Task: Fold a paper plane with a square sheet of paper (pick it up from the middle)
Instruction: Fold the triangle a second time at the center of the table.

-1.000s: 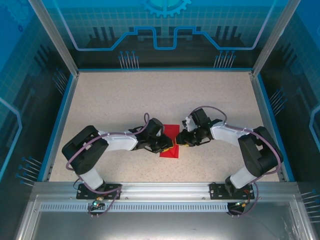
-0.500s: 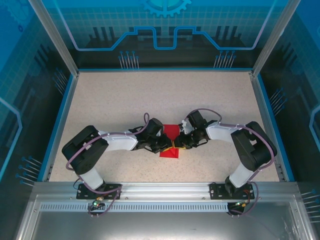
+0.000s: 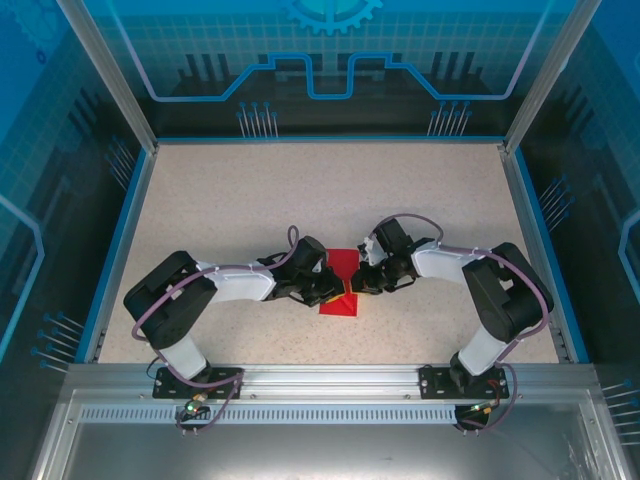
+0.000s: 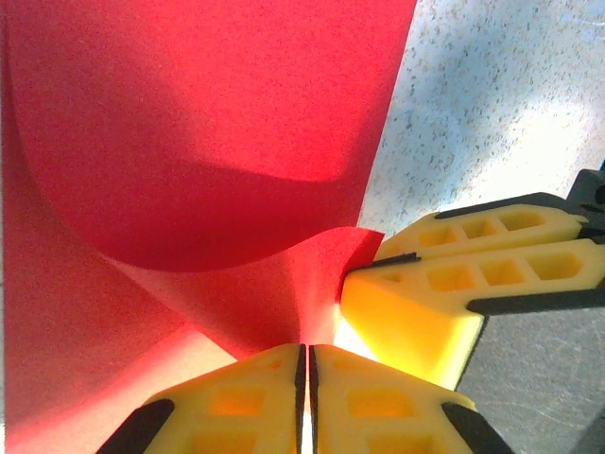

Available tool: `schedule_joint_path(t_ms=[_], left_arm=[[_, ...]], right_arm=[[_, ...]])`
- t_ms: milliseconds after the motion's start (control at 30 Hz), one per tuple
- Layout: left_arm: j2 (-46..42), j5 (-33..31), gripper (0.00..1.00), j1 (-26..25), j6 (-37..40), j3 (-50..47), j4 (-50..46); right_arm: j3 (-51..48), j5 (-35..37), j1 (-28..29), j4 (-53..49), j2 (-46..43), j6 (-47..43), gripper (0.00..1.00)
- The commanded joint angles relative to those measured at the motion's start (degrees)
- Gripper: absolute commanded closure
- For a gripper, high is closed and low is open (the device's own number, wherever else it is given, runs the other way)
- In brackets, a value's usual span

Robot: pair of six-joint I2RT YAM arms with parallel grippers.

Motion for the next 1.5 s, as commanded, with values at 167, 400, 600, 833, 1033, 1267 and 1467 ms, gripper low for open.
schedule_joint_path(t_ms=[167, 400, 600, 833, 1033, 1267, 1467], left_arm=[[0.5, 1.1, 0.88, -0.3, 1.0, 1.1, 0.7], [1.5, 1.5, 0.88, -0.4, 1.2, 1.8, 0.7], [2.3, 1.6, 0.88, -0.4, 1.5, 2.2, 0.7], [2.9, 1.5, 0.89, -0.3, 1.4, 2.2, 0.6], [3.2, 1.5, 0.89, -0.3, 1.5, 2.3, 0.7], [3.1, 1.6, 0.89, -0.4, 1.6, 2.4, 0.7], [2.7, 1.8, 0.89, -0.4, 1.7, 2.4, 0.9]], right_arm=[[1.5, 3.3, 0.2, -2.9, 1.0, -1.0, 0.92], [1.9, 4.1, 0.1, -3.4, 1.1, -1.2, 0.92], [2.5, 4.3, 0.1, -3.6, 1.7, -1.3, 0.92], [2.9, 4.4, 0.1, -3.7, 2.0, -1.5, 0.93], [3.0, 4.6, 0.0, -3.8, 2.4, -1.4, 0.93], [3.2, 4.8, 0.1, -3.9, 2.7, -1.4, 0.93], [3.2, 5.4, 0.1, -4.2, 2.7, -1.5, 0.93]])
